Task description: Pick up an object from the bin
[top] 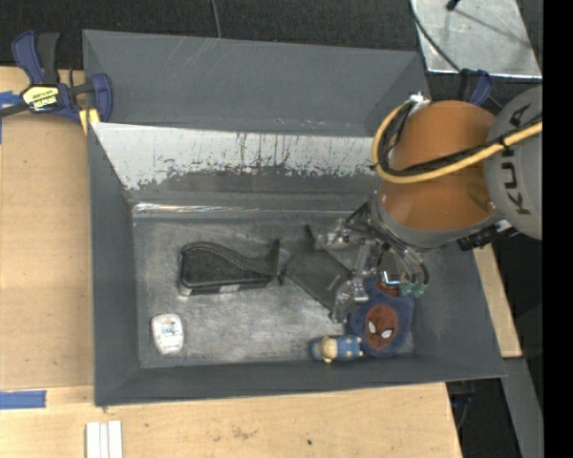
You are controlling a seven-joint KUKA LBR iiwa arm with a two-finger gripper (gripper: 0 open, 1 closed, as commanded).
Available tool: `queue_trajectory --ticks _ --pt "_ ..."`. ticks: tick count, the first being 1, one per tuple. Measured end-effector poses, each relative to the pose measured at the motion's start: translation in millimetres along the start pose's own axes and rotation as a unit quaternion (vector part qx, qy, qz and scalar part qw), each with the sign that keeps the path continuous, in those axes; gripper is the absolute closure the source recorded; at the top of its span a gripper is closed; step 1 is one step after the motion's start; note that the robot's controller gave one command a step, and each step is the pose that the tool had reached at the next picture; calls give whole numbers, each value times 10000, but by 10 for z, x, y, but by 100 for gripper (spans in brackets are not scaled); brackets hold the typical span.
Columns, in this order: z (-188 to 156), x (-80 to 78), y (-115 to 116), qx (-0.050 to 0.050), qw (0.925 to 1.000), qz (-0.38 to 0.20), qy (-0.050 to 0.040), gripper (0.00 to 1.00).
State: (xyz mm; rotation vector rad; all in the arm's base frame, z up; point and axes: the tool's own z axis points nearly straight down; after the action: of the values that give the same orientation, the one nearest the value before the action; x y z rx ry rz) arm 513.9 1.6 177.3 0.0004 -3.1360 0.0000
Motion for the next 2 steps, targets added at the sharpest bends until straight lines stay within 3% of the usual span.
queue_trajectory --ticks 1,2 --pt "60 -135 187 0 9985 -553 -61 0" --pt "945 -559 499 -1 9999 -81 -74 0"
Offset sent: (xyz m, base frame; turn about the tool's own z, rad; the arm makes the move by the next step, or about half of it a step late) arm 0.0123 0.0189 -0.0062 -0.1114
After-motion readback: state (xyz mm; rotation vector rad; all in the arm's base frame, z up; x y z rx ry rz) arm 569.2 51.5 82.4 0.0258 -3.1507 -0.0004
